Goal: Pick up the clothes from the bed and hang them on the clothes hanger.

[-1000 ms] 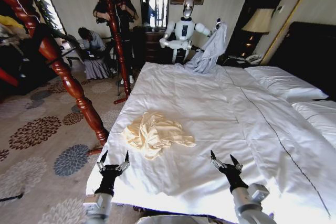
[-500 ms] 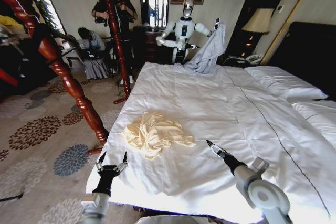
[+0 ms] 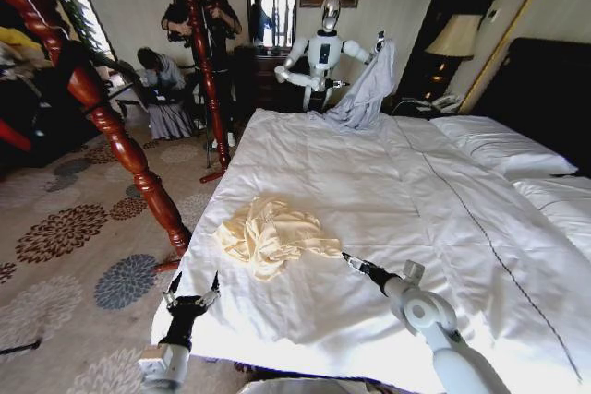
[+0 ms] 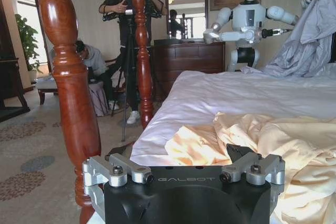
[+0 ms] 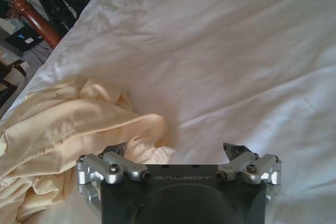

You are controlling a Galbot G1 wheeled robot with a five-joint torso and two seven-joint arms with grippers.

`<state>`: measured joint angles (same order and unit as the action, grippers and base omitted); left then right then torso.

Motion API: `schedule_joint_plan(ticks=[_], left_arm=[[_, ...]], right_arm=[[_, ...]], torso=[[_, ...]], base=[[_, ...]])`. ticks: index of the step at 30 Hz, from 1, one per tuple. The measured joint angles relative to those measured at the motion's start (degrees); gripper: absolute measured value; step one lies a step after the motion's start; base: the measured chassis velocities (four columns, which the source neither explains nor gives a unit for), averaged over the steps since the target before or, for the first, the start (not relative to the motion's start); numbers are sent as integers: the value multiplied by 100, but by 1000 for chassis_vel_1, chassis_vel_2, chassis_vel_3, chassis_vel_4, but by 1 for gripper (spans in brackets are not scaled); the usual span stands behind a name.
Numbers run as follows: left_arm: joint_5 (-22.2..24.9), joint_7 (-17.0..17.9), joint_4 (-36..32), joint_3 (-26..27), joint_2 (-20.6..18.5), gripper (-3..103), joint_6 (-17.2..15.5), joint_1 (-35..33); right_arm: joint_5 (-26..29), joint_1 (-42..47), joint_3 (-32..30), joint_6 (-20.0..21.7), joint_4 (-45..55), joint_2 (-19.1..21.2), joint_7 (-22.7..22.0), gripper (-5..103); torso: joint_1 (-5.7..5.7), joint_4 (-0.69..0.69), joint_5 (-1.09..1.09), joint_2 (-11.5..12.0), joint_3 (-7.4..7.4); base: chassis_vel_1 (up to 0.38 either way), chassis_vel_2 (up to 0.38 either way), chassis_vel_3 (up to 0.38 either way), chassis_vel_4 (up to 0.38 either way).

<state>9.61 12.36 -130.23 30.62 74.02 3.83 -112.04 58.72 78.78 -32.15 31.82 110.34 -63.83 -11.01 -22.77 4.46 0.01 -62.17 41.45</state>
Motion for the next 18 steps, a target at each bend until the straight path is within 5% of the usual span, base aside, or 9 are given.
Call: schedule_joint_plan(ticks=[5, 8, 10, 15, 18], left_arm=[[-4, 2, -24, 4, 24, 100, -3, -20], [-24, 4, -22, -6, 40, 100, -6, -20], [-32, 5, -19, -12, 43, 100, -6, -15], [-38, 8, 11, -20, 68, 100, -11, -2], [-36, 8, 13, -5, 80, 100, -11, -6]], right_arm=[[78, -135, 48, -23, -118, 65, 24, 94], [137, -198, 146, -18, -133, 146, 45, 78], [137, -227, 198, -15, -155, 148, 47, 78], [90, -495, 446, -6, -368, -36, 47, 51], [66, -574, 504, 12, -430, -73, 40, 46]], torso=[[0, 0, 0, 0, 0], [0, 1, -1, 0, 0], [0, 1, -2, 0, 0], [0, 0, -1, 0, 0], [0, -1, -1, 0, 0]], base=[[0, 0, 0, 0], [0, 0, 0, 0], [0, 0, 0, 0], [0, 0, 0, 0], [0, 0, 0, 0]])
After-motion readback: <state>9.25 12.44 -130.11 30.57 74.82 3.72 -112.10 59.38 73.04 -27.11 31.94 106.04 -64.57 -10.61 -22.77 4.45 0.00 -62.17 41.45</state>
